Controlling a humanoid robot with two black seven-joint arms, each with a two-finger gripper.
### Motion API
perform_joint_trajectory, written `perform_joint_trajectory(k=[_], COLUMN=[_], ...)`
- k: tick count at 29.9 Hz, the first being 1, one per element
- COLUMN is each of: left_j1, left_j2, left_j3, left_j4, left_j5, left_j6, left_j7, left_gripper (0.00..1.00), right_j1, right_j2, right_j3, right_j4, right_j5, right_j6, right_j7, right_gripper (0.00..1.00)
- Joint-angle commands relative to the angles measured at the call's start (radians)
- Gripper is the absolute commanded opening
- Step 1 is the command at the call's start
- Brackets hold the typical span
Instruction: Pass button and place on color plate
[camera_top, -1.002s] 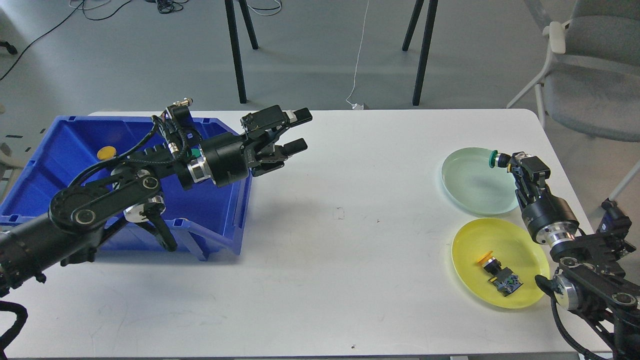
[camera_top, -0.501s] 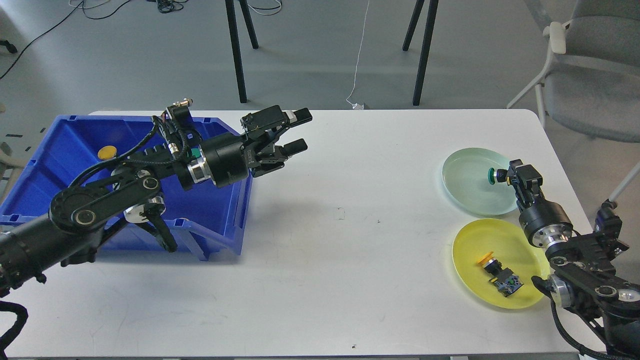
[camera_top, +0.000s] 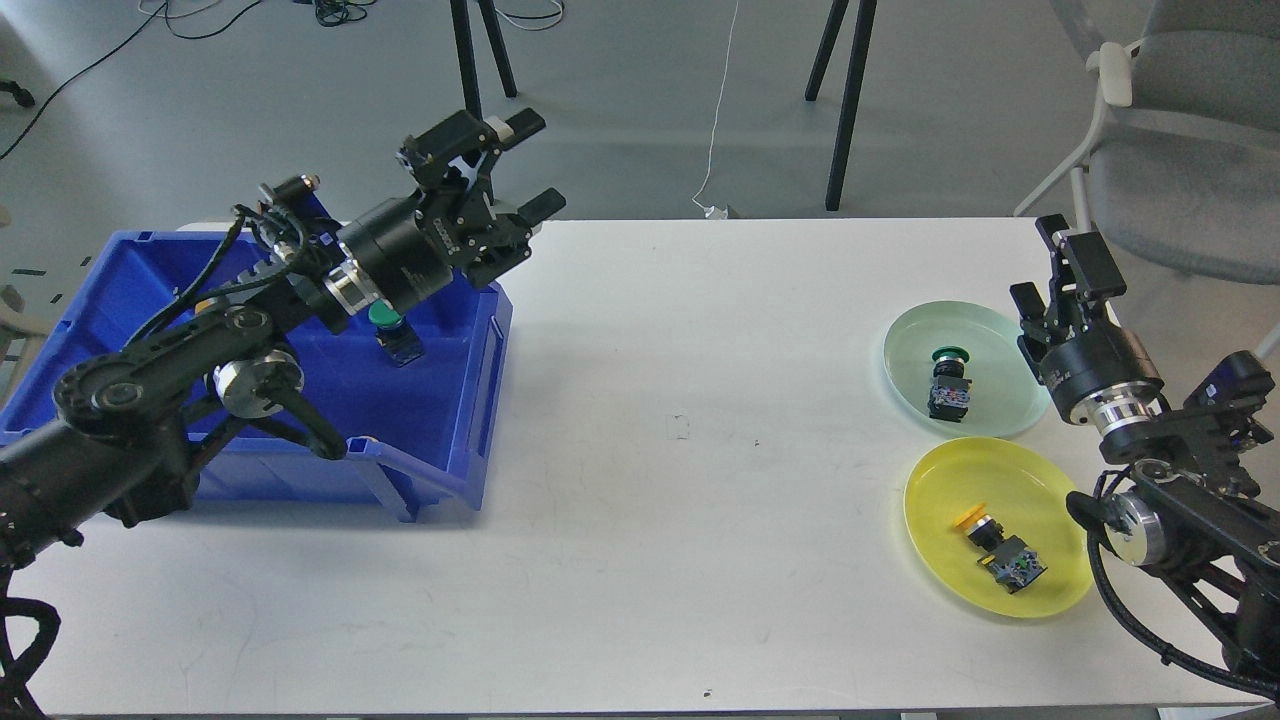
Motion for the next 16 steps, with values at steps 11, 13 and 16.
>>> perform_joint_trajectory(k=[11,13,16], left_j1=[0.114,0.117,0.117], left_j2=[0.022,0.019,0.007], left_j3=[-0.129,-0.124,-0.123], left_j4=[0.057,0.057,0.052], left_j5=[-0.097,-0.094,-0.079], left_j6=[-0.002,-0.002,-0.002], left_j7=[0.0,0.0,0.0], left_gripper=[0.95,0.96,0.96], right_j1=[0.034,0.034,0.036], right_j2=[0.065,0.067,0.065], right_j3=[0.114,0.144,0.166], right_j4=[0.023,0.025,0.025], right_j5=[0.27,0.27,0.27], right_j6=[0.513,0.521,0.538], right_j7=[0.0,0.0,0.0], right_gripper=[0.99,0.99,0.99])
